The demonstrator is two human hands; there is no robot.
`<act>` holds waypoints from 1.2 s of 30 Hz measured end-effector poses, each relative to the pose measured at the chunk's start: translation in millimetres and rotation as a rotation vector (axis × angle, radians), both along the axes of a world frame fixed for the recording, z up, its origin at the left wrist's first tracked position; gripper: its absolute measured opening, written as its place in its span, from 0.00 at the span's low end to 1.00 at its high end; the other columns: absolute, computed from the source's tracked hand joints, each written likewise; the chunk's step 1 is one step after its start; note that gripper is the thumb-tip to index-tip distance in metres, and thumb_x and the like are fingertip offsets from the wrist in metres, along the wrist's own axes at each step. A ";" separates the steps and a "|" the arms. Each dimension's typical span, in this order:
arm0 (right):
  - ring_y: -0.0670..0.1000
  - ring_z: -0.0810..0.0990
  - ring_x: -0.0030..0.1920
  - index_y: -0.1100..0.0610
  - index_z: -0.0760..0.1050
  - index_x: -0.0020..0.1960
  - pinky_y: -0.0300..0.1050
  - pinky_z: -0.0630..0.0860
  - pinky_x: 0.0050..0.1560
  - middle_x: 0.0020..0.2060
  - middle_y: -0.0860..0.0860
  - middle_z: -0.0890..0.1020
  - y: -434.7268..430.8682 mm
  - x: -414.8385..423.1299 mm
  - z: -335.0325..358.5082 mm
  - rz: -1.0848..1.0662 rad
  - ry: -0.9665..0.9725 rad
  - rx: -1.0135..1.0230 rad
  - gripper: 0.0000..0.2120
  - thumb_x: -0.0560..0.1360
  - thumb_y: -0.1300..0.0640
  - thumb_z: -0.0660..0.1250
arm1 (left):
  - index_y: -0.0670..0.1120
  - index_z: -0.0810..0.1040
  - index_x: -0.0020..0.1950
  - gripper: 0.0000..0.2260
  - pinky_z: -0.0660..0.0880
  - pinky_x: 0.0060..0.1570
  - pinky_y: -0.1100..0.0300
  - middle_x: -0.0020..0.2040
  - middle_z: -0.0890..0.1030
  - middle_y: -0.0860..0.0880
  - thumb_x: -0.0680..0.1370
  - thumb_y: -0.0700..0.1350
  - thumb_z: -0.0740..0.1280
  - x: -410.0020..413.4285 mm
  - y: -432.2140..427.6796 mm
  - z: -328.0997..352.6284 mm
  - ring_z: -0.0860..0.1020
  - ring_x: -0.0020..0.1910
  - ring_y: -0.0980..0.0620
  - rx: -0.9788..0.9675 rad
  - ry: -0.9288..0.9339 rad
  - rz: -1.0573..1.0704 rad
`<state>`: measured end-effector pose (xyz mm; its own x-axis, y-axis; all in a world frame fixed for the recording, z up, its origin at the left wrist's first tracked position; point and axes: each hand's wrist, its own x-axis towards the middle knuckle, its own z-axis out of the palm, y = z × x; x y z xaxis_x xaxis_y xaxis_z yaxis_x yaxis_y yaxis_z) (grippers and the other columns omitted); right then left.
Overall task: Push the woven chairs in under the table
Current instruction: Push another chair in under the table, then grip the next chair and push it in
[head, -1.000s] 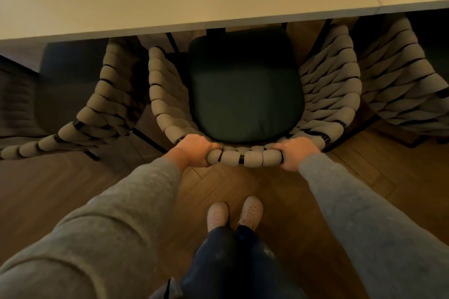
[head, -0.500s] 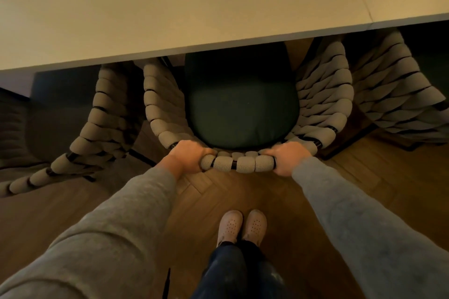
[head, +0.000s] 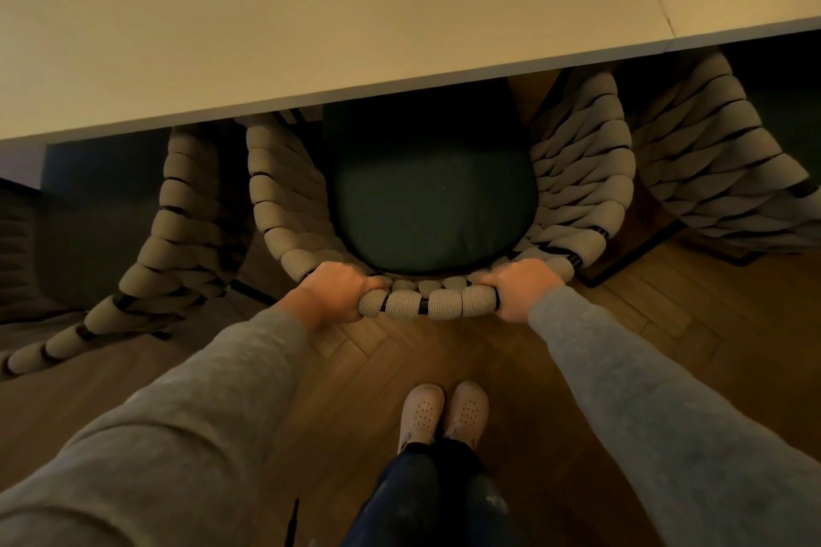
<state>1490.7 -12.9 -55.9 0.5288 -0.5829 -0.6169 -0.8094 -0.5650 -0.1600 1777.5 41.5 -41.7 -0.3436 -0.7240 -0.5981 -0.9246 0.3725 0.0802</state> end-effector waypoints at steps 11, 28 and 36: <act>0.52 0.77 0.59 0.42 0.68 0.71 0.53 0.72 0.64 0.58 0.47 0.80 9.5 2.2 0.1 -0.063 0.006 -0.005 0.24 0.76 0.48 0.67 | 0.60 0.67 0.69 0.19 0.74 0.54 0.54 0.57 0.79 0.52 0.78 0.53 0.62 -4.0 5.0 -0.7 0.78 0.56 0.49 0.041 0.017 0.038; 0.53 0.60 0.74 0.46 0.57 0.77 0.53 0.62 0.73 0.74 0.51 0.62 -51.0 -189.9 40.6 -0.581 -0.450 -0.180 0.39 0.72 0.35 0.67 | 0.47 0.79 0.61 0.28 0.70 0.65 0.48 0.64 0.77 0.44 0.76 0.65 0.54 -214.0 -76.9 20.1 0.72 0.65 0.45 -0.397 0.443 0.164; 0.56 0.58 0.75 0.48 0.57 0.77 0.55 0.59 0.74 0.75 0.52 0.60 -98.2 -414.4 48.7 -0.554 -0.243 -0.266 0.39 0.72 0.39 0.70 | 0.48 0.68 0.73 0.26 0.53 0.76 0.47 0.76 0.62 0.46 0.78 0.57 0.64 -426.4 -127.3 22.1 0.57 0.77 0.46 -0.403 0.374 0.118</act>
